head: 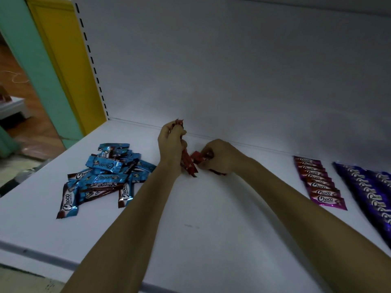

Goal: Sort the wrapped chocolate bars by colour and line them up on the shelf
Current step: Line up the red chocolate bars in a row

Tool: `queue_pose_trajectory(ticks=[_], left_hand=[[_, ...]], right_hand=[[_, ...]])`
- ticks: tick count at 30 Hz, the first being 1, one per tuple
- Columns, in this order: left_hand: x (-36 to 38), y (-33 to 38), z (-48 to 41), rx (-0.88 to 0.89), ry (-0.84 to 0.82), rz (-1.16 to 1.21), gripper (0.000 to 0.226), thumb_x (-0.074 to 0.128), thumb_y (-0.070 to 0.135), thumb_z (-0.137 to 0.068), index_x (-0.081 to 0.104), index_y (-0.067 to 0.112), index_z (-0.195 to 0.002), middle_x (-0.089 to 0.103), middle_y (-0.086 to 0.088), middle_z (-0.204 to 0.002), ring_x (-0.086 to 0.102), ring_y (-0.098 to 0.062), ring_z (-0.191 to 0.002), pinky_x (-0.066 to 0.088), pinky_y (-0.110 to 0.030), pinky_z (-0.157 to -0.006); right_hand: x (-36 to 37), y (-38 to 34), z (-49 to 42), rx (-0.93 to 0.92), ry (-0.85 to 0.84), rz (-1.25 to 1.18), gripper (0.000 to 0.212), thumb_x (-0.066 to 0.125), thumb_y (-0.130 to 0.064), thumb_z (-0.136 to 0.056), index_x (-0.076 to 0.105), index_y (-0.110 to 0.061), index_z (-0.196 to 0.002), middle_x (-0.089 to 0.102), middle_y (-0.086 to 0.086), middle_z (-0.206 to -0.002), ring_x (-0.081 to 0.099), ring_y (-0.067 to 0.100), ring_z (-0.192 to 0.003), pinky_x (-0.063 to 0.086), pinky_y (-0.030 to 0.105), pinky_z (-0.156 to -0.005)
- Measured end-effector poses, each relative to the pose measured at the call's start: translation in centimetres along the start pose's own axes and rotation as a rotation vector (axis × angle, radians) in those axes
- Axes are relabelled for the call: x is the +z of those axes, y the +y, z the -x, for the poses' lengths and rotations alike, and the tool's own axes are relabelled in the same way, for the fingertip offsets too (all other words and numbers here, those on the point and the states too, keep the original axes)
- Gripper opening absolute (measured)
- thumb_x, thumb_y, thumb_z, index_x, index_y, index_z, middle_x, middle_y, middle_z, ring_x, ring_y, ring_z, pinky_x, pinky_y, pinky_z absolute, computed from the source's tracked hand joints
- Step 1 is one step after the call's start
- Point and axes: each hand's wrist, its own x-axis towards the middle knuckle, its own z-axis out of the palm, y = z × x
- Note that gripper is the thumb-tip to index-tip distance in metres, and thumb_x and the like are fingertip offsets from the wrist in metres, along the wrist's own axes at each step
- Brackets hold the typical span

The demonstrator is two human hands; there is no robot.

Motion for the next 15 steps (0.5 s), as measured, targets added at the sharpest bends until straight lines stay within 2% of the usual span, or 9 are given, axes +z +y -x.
queue_pose_trajectory(ticks=[2,4,6,8,9,11,15], left_hand=[[0.0,0.0,0.2,0.005,-0.006,-0.008,0.015,0.048,0.001,-0.088,0.056,0.014,-0.086,0.052,0.002,-0.073,0.034,-0.007,-0.046,0.029,-0.02,-0.045],[0.0,0.0,0.2,0.011,-0.013,-0.016,0.016,0.048,0.001,-0.088,0.057,0.013,-0.088,0.052,0.002,-0.073,0.034,-0.007,-0.046,0.03,-0.018,-0.044],[0.2,-0.1,0.2,0.011,-0.016,-0.013,0.016,0.048,0.001,-0.088,0.057,0.013,-0.088,0.051,0.001,-0.074,0.034,-0.008,-0.048,0.03,-0.018,-0.044],[0.6,0.1,0.4,0.007,-0.004,0.034,0.016,0.047,0.0,-0.087,0.056,0.013,-0.088,0.05,-0.001,-0.076,0.034,-0.008,-0.049,0.029,-0.019,-0.045],[0.8,0.2,0.5,0.01,0.007,0.073,0.017,0.047,-0.001,-0.087,0.056,0.013,-0.089,0.051,-0.002,-0.078,0.034,-0.009,-0.049,0.029,-0.019,-0.045],[1.4,0.4,1.0,0.056,0.029,0.118,0.021,0.046,-0.002,-0.087,0.055,0.015,-0.093,0.052,-0.003,-0.08,0.035,-0.009,-0.05,0.03,-0.018,-0.044],[2.2,-0.2,2.3,0.232,0.014,0.05,0.027,0.045,-0.003,-0.09,0.051,0.019,-0.102,0.052,0.002,-0.079,0.039,-0.007,-0.051,0.033,-0.018,-0.046]], right_hand=[[-0.1,-0.2,0.1,0.008,-0.044,0.018,0.02,0.061,-0.023,-0.088,0.058,-0.004,-0.084,0.056,0.008,-0.075,0.056,0.023,-0.071,0.041,0.027,-0.059],[0.0,-0.1,0.7,0.013,0.022,-0.073,0.016,0.052,-0.023,-0.094,0.048,-0.008,-0.092,0.052,0.004,-0.077,0.05,0.016,-0.066,0.036,0.026,-0.055],[0.1,-0.3,1.4,0.072,0.119,-0.5,0.013,0.047,-0.02,-0.098,0.049,-0.007,-0.1,0.058,0.005,-0.082,0.055,0.013,-0.063,0.044,0.024,-0.055],[0.1,-1.1,2.3,0.125,0.116,-0.893,0.013,0.047,-0.017,-0.098,0.055,-0.007,-0.1,0.063,0.007,-0.081,0.061,0.011,-0.061,0.05,0.019,-0.053],[0.3,-1.6,2.5,0.139,0.102,-0.944,0.015,0.047,-0.018,-0.098,0.056,-0.007,-0.098,0.064,0.008,-0.082,0.062,0.012,-0.063,0.051,0.019,-0.055],[1.0,-2.5,2.9,0.148,0.075,-0.958,0.022,0.046,-0.024,-0.099,0.059,-0.006,-0.1,0.064,0.011,-0.088,0.063,0.019,-0.072,0.053,0.026,-0.066],[1.6,-3.3,3.6,0.157,0.109,-0.986,0.027,0.045,-0.025,-0.099,0.058,-0.002,-0.105,0.065,0.014,-0.084,0.063,0.018,-0.063,0.053,0.023,-0.054]])
